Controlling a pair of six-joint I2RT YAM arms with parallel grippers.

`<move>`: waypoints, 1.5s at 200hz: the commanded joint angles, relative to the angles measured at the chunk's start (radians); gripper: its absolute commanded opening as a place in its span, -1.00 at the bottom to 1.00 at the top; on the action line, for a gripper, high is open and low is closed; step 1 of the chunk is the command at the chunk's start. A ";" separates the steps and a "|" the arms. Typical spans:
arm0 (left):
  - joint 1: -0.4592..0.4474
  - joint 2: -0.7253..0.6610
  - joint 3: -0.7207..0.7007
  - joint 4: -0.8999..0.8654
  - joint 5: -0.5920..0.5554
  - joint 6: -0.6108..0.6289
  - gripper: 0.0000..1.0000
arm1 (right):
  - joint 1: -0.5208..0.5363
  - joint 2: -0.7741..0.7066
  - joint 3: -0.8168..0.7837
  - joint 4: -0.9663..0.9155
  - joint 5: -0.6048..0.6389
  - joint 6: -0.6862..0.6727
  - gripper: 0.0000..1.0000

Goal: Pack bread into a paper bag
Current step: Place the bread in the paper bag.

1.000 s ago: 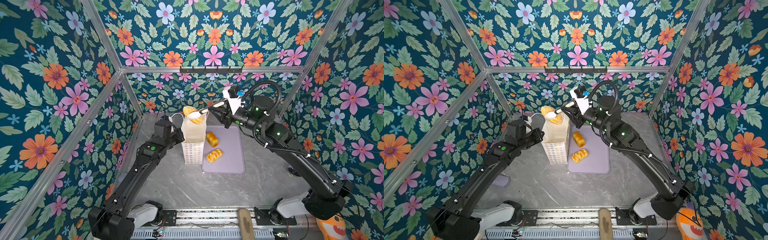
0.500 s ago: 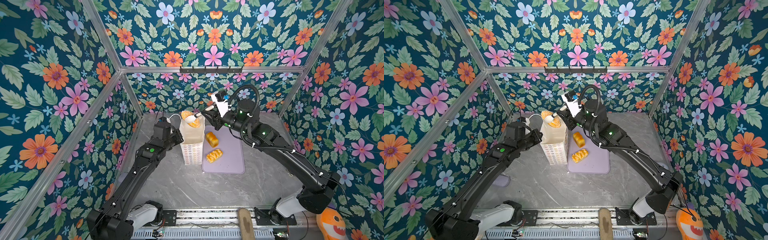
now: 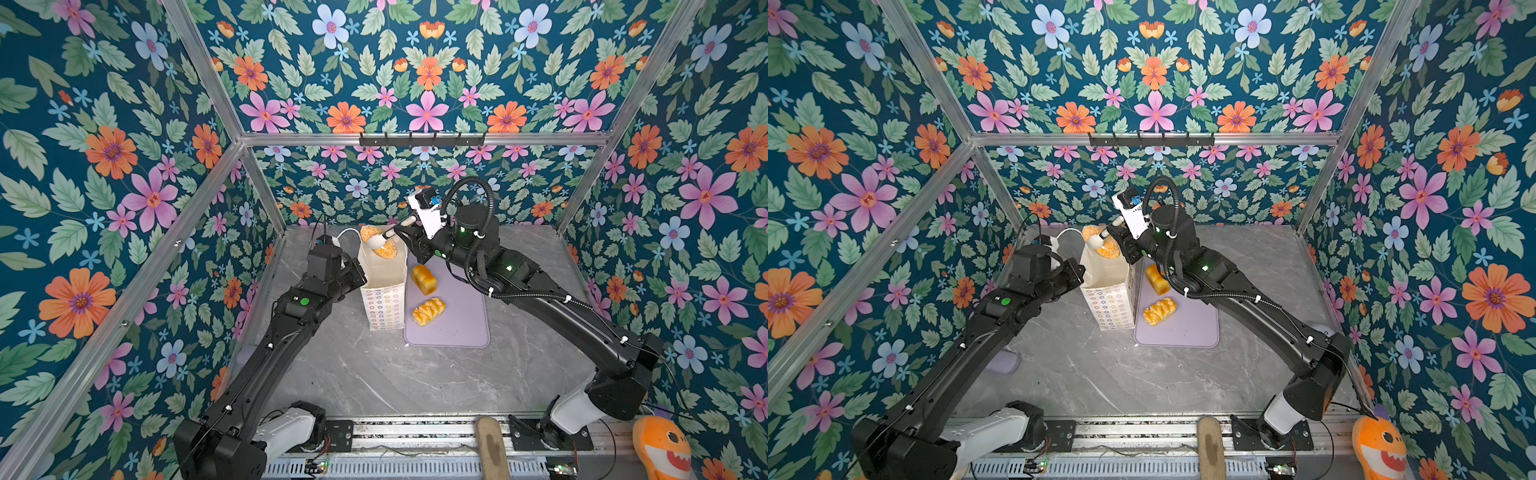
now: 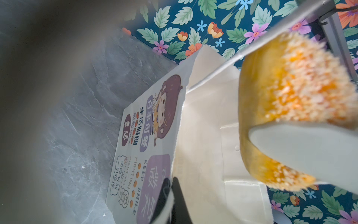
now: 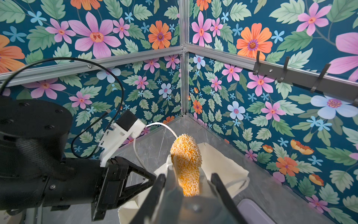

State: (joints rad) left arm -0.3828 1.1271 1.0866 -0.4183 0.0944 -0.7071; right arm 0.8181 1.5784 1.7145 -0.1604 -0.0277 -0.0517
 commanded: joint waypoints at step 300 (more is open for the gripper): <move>0.001 0.046 0.056 -0.035 -0.024 0.065 -0.73 | 0.033 0.122 0.025 -0.055 0.122 0.005 -0.35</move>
State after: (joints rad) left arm -0.3828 1.1732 1.1431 -0.4503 0.0731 -0.6518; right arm 0.8486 1.6722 1.7248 -0.2272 0.0830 -0.0422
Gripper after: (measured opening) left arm 0.138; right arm 0.348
